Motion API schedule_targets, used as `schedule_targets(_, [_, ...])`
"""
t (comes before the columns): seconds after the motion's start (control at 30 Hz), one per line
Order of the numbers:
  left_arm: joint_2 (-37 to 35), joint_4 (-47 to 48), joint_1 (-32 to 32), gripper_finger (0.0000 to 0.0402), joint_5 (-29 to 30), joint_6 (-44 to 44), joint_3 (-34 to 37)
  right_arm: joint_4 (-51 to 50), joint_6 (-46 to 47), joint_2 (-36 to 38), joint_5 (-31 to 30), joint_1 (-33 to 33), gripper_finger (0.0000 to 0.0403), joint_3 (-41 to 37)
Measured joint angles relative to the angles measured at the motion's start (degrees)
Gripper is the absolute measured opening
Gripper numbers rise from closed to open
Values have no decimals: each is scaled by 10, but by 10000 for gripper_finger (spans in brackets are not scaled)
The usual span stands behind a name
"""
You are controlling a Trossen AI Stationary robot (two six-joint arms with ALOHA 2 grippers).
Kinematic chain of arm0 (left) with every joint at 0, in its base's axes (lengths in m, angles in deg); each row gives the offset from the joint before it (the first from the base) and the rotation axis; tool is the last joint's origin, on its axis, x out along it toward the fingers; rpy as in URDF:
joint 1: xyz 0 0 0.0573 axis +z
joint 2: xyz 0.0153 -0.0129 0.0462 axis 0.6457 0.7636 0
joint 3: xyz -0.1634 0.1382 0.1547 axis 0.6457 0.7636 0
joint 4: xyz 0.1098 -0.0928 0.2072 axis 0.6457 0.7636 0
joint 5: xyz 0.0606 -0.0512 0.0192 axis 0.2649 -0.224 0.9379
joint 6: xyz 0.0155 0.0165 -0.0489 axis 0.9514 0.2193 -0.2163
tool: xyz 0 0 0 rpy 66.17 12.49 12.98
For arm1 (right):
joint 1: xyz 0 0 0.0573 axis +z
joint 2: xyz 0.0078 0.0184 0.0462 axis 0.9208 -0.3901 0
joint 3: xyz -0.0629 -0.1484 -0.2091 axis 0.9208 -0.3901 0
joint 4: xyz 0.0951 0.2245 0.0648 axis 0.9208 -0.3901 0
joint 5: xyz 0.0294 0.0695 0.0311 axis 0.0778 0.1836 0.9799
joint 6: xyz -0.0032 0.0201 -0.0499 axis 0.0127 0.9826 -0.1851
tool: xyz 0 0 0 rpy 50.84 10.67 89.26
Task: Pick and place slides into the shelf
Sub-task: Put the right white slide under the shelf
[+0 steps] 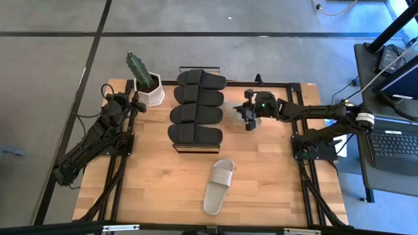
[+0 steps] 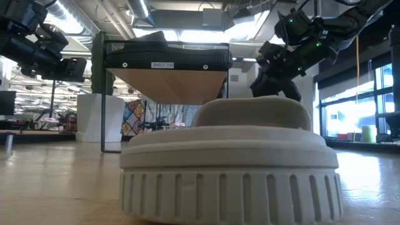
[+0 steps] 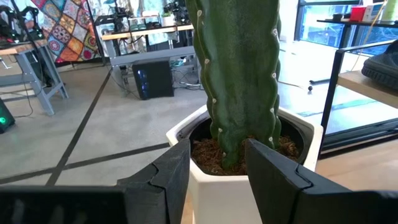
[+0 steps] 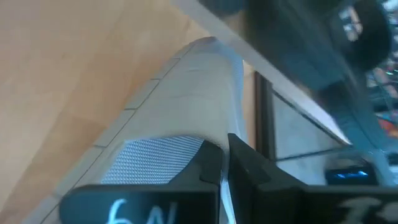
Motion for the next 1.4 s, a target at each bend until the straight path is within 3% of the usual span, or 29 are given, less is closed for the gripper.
schedule_targets(0.2, [0, 0, 0, 147, 0, 0, 0, 14, 10, -48, 32, -1, 12, 2])
schedule_targets(0.53, [0, 0, 0, 147, 0, 0, 0, 162, -35, -163, 35, -1, 12, 4])
schedule_targets(0.73, [0, 0, 0, 147, 0, 0, 0, 170, -33, -205, 35, -1, 37, 28])
schedule_targets(1.4, [0, 0, 0, 147, 0, 0, 0, 160, -34, -217, 34, 0, 69, 38])
